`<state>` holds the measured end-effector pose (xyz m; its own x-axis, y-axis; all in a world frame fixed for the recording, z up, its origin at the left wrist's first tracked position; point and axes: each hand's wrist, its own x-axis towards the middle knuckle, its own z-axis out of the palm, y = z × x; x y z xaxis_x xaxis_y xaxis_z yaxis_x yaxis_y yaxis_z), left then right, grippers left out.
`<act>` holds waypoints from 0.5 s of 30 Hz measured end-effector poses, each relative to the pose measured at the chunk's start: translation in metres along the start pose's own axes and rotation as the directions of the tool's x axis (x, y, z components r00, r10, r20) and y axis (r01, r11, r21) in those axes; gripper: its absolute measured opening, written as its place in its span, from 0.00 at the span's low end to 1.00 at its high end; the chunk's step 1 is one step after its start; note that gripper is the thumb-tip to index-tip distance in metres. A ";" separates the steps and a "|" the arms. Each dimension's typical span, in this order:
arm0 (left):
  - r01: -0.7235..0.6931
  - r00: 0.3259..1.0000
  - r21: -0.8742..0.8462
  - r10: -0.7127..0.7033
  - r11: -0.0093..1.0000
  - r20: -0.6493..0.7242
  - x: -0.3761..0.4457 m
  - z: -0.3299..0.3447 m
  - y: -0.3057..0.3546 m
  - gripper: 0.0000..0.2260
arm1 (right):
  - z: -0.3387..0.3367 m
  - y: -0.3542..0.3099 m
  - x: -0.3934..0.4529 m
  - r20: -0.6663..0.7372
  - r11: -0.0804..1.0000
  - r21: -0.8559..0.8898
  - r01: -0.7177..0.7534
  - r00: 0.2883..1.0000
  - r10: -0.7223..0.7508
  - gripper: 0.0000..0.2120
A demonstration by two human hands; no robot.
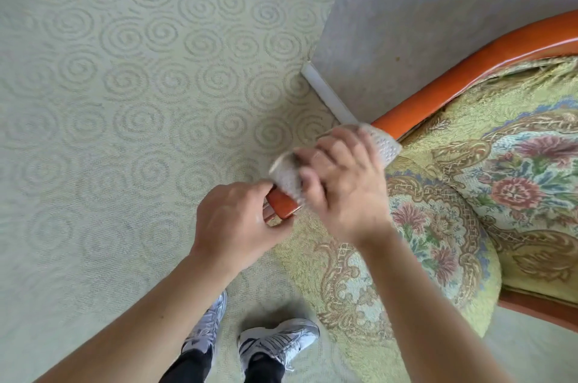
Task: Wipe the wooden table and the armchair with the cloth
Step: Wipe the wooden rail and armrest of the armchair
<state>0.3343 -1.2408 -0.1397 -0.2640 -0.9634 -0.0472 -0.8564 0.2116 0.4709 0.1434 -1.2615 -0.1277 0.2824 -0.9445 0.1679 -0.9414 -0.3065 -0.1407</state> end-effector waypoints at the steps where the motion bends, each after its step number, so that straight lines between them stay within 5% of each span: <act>1: 0.006 1.000 -0.003 -0.006 1.000 0.023 0.001 -0.001 0.000 0.19 | -0.001 0.016 0.008 -0.006 0.998 0.019 -0.060 0.998 0.060 0.21; 5: -0.004 0.999 -0.004 0.004 1.000 0.038 0.003 -0.004 0.002 0.20 | -0.009 0.074 0.033 0.022 0.949 0.059 -0.308 0.951 0.308 0.30; 9: -0.030 0.999 -0.005 0.030 1.000 0.020 0.007 -0.005 0.004 0.19 | -0.006 0.062 0.037 -0.054 0.907 0.092 -0.411 0.908 0.416 0.22; 15: -0.029 0.999 -0.022 0.029 0.999 0.016 0.010 -0.003 0.005 0.18 | 0.006 -0.021 0.005 -0.152 0.947 0.138 -0.289 0.939 0.308 0.13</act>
<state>0.3288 -1.2501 -0.1352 -0.2963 -0.9539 -0.0478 -0.8382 0.2358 0.4917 0.1654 -1.2605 -0.1303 -0.0530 -0.9633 0.2630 -0.9479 -0.0343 -0.3168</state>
